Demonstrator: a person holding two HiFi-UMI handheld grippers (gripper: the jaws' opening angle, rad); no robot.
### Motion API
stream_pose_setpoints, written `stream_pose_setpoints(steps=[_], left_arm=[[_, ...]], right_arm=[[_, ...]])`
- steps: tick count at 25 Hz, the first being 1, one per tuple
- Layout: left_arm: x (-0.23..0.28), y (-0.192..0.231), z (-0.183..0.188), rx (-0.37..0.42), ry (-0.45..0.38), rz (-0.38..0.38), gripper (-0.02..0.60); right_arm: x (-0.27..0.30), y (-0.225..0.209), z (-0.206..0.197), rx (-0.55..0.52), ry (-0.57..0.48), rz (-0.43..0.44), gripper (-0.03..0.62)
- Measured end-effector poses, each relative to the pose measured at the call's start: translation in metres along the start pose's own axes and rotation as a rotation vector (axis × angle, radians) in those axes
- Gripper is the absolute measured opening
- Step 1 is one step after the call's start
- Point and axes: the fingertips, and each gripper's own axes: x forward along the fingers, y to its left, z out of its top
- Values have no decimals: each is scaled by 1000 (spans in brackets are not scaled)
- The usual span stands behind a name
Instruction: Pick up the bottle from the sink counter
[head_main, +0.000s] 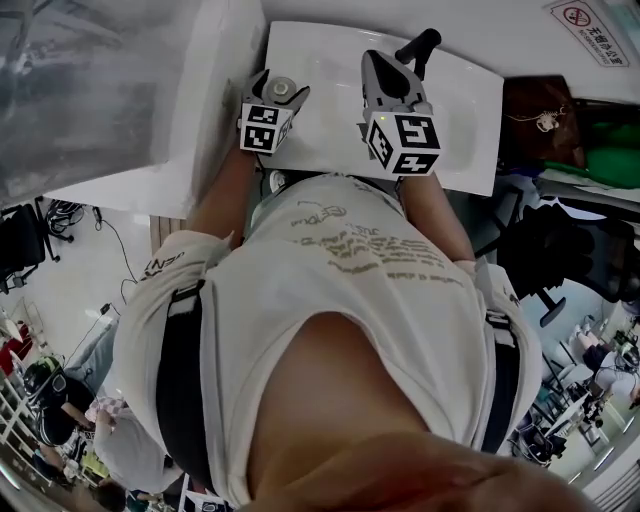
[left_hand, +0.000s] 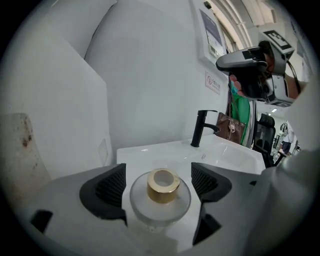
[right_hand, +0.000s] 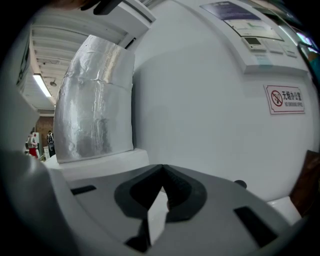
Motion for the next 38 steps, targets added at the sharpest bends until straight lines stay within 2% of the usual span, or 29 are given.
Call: stream_pose_setpoints(steps=[10, 17, 28, 38], left_arm=[[15, -6, -12, 60, 45, -12, 388], [19, 4, -21, 31, 24, 30, 391], [25, -3, -25, 49, 31, -10, 390], [22, -5, -32, 76, 62, 9, 359]], right_arm=[[-9, -5, -3, -1, 14, -36, 23], [-14, -10, -2, -15, 18, -61, 24], [-19, -13, -3, -31, 28, -86, 23], [-25, -12, -3, -35, 23, -82, 23]])
